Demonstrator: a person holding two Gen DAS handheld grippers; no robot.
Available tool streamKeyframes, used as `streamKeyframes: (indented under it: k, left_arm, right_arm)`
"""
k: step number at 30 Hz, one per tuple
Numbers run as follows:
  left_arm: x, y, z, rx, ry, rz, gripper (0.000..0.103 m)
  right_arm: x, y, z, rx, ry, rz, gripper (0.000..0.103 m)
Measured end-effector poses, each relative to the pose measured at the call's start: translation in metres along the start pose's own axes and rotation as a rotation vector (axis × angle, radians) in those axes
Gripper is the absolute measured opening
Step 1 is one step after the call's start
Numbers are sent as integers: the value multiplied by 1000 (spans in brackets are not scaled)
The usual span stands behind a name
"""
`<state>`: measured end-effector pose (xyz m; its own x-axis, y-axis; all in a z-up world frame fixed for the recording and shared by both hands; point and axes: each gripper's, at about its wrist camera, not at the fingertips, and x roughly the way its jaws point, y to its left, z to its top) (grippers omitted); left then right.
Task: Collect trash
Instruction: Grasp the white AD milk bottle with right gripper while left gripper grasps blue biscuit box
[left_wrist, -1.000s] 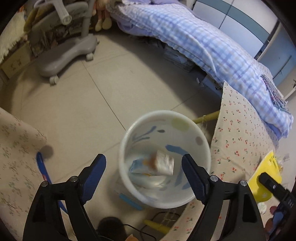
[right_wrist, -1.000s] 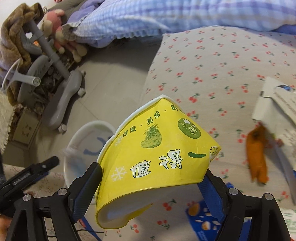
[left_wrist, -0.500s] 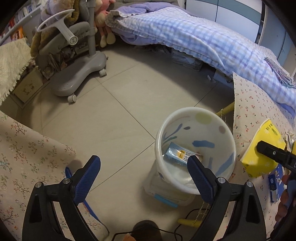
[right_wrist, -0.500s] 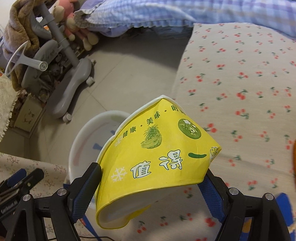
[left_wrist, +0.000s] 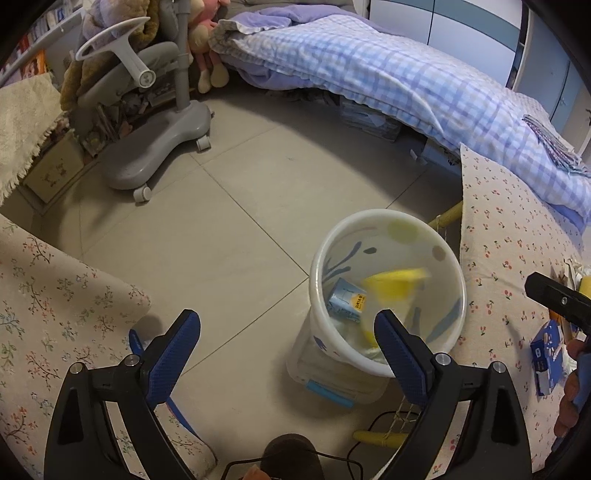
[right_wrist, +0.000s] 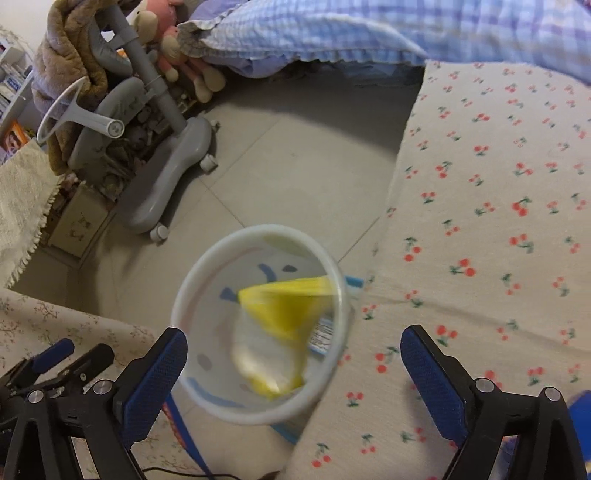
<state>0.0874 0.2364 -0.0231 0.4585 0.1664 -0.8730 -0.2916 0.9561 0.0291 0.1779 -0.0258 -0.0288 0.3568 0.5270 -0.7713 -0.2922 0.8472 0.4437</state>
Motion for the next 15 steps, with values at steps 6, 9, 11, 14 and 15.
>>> streamKeyframes:
  k: [6, 9, 11, 14, 15]
  left_arm:
    - [-5, -17, -5, 11, 31, -44, 97]
    - [-7, -26, -6, 20, 47, -61, 97]
    - [-8, -35, -9, 29, 60, -70, 97]
    - [-10, -49, -12, 43, 72, -87, 97]
    - [-11, -54, -13, 49, 73, -91, 97]
  right_arm:
    - [-34, -20, -8, -24, -18, -80, 96]
    - [-52, -36, -14, -16, -30, -111, 96]
    - [-68, -51, -19, -6, -37, -145, 96]
    - [-87, -69, -25, 0, -48, -191, 96]
    - [-94, -77, -27, 4, -53, -211, 96]
